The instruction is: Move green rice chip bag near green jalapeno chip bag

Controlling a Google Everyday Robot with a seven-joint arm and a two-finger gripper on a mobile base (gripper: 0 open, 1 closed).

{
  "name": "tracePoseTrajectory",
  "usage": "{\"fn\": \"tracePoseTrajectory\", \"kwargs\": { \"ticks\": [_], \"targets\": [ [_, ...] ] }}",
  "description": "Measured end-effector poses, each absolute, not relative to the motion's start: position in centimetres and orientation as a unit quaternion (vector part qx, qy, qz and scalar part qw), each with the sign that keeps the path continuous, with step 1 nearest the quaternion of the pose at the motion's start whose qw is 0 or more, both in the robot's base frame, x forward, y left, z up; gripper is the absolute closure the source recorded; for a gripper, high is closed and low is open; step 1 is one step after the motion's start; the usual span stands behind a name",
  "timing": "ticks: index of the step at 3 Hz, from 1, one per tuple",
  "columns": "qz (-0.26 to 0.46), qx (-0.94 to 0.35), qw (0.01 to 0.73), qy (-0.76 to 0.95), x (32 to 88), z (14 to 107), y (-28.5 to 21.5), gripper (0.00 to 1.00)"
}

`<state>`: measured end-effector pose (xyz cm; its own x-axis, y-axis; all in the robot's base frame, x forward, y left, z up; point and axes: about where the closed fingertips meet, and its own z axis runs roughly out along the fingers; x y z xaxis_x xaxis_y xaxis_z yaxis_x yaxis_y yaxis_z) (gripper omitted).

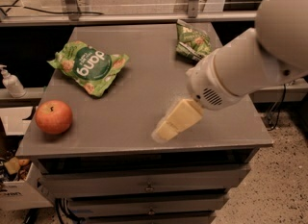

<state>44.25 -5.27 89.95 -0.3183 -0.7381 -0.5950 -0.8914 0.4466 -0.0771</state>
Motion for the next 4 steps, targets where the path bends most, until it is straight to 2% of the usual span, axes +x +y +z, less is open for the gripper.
{"fn": "tracePoseTrajectory", "kwargs": {
  "ticks": [3,4],
  "targets": [
    [0.133,-0.495,0.326,0.795,45.9,90.0,-3.8,0.00],
    [0.132,-0.479,0.369,0.786,49.4,89.0,-1.6,0.00]
  ]
}}
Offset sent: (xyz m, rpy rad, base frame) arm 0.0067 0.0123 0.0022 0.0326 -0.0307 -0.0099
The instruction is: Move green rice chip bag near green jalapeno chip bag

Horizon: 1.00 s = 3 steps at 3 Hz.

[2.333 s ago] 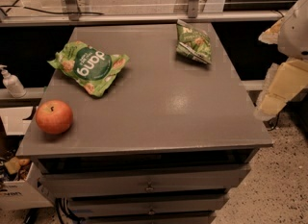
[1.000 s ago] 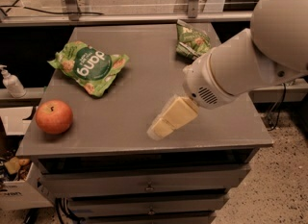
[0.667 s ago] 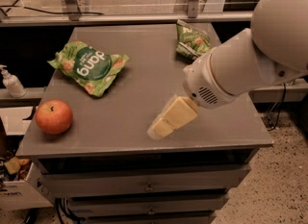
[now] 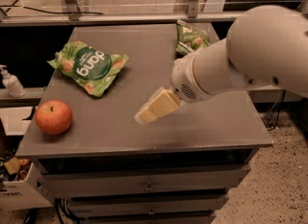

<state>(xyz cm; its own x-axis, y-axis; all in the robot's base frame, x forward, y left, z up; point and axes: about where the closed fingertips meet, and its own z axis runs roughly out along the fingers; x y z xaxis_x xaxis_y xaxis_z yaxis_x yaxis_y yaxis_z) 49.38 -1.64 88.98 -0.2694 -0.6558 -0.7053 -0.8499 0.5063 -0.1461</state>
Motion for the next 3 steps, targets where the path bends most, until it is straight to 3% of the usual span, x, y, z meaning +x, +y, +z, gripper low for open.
{"fn": "tracePoseTrajectory", "kwargs": {
  "ticks": [3],
  "targets": [
    [0.165,-0.426,0.452,0.766,58.8,85.1,7.2,0.00]
  ]
}}
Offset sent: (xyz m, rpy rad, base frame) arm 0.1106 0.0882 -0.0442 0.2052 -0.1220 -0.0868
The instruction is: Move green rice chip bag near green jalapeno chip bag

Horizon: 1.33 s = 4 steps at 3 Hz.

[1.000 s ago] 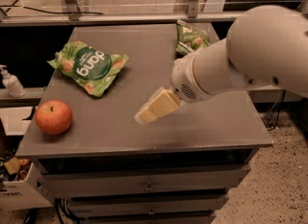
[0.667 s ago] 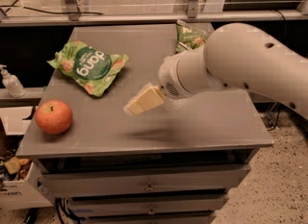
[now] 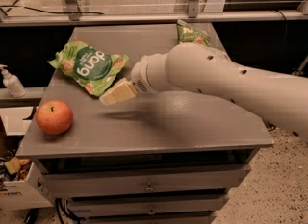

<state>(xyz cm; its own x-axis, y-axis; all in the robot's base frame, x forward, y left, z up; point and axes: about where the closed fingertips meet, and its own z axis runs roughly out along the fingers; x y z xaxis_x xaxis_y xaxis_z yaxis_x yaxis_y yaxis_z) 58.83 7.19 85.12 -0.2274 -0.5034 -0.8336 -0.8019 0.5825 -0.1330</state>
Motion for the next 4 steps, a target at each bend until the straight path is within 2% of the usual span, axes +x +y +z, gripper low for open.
{"fn": "tracePoseTrajectory", "kwargs": {
  "ticks": [3,4],
  "targets": [
    [0.216,-0.417,0.486,0.737,64.4,85.1,17.0,0.00],
    [0.221,-0.423,0.495,0.726,65.3,85.8,18.7,0.00]
  ]
}}
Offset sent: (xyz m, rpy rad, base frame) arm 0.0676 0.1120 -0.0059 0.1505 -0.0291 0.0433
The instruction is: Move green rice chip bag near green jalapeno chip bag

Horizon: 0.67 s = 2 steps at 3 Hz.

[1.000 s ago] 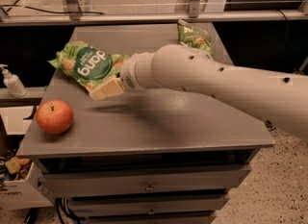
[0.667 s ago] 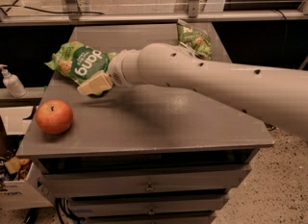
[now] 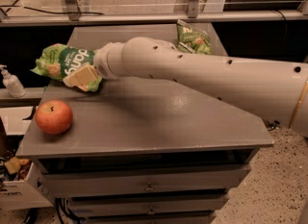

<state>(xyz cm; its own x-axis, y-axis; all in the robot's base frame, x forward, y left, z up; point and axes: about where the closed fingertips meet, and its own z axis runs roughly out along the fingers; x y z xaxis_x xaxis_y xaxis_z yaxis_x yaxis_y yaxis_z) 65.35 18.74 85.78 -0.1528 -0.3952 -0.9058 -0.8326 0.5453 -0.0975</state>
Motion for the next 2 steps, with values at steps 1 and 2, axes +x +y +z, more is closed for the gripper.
{"fn": "tracePoseTrajectory", "kwargs": {
  "ticks": [1,2],
  "targets": [
    [0.214,-0.432,0.498,0.721,65.91,86.37,19.73,0.00],
    [0.202,-0.437,0.507,0.715,66.46,87.31,19.61,0.00]
  ]
}}
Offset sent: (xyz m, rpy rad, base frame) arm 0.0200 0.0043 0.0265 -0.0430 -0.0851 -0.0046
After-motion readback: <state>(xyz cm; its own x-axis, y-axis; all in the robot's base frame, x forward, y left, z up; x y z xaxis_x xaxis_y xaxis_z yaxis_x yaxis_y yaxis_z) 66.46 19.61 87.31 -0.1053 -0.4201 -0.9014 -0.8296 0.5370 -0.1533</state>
